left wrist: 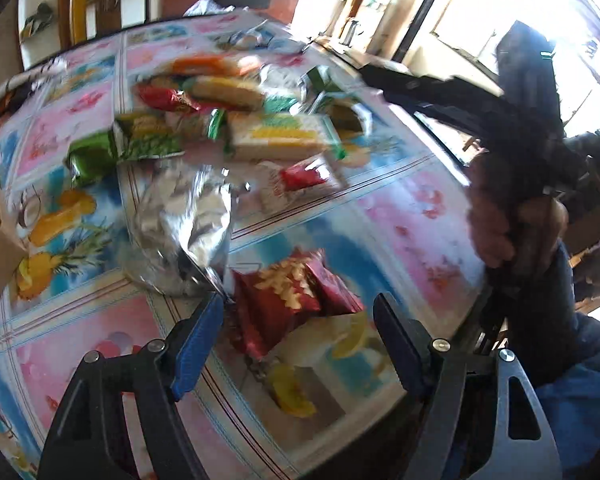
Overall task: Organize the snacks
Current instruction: 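Grasp the red snack packet with the left gripper while the right gripper approaches the pile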
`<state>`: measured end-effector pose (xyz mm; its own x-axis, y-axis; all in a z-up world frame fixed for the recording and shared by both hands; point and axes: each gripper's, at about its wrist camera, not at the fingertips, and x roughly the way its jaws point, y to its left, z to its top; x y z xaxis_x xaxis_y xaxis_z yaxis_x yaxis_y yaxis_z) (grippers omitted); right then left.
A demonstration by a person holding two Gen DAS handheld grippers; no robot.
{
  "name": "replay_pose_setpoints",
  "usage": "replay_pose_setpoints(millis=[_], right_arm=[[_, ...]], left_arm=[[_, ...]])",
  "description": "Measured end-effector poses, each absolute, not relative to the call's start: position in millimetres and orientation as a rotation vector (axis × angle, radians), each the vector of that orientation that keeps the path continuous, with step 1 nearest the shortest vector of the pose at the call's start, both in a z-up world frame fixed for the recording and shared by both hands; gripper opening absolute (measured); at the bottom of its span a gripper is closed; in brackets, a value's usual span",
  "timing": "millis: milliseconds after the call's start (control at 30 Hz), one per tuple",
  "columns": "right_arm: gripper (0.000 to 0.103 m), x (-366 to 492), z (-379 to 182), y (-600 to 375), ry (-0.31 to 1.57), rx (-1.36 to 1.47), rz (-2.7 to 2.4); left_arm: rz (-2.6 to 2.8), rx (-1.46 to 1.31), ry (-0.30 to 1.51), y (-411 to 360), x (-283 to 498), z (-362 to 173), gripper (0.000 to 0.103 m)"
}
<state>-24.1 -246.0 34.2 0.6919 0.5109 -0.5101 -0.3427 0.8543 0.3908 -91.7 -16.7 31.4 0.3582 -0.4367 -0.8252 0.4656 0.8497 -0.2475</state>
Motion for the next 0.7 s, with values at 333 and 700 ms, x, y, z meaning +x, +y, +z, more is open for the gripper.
replay_pose_setpoints(millis=[333,700], right_arm=[[0.074,-23,34,-243,0.665,0.274,0.508],[0.074,-21,31,-239,0.680,0.269,0.520]], left_arm=[[-0.712,0.284,0.976,-53,-91,39,0.076],[-0.759,0.383,1.052,-56,-78,10,0.055]])
